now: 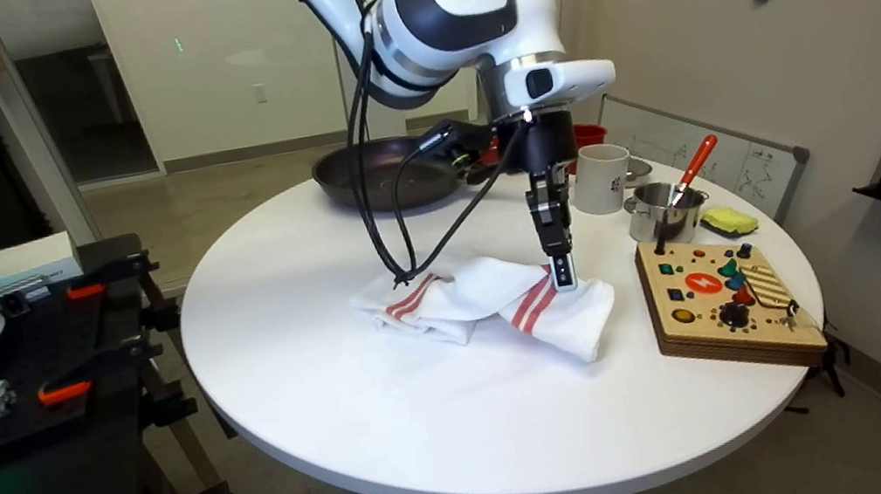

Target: Unfold the towel on the table

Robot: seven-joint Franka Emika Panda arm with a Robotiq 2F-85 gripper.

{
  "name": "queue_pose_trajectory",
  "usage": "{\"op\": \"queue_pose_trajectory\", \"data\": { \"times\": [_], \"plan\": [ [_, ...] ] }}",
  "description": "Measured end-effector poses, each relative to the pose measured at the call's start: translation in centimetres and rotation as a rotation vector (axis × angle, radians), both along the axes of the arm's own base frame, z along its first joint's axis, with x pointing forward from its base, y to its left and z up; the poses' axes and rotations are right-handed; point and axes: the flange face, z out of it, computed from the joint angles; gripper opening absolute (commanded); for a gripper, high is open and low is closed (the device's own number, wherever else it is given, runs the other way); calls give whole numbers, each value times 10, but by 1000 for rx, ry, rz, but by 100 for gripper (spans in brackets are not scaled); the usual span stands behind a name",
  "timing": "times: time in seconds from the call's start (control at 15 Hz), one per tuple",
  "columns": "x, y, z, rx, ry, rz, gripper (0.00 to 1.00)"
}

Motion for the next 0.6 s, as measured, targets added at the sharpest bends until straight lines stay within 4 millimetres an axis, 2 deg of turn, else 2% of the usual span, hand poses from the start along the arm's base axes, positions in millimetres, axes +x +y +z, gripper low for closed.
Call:
{"op": "queue_pose_trajectory", "data": {
  "times": [0.33,0.6],
  "plan": [
    [3,-2,-3,-25,-56,-124,3],
    [13,-1,3,-39,-111,-184,2]
  ]
}}
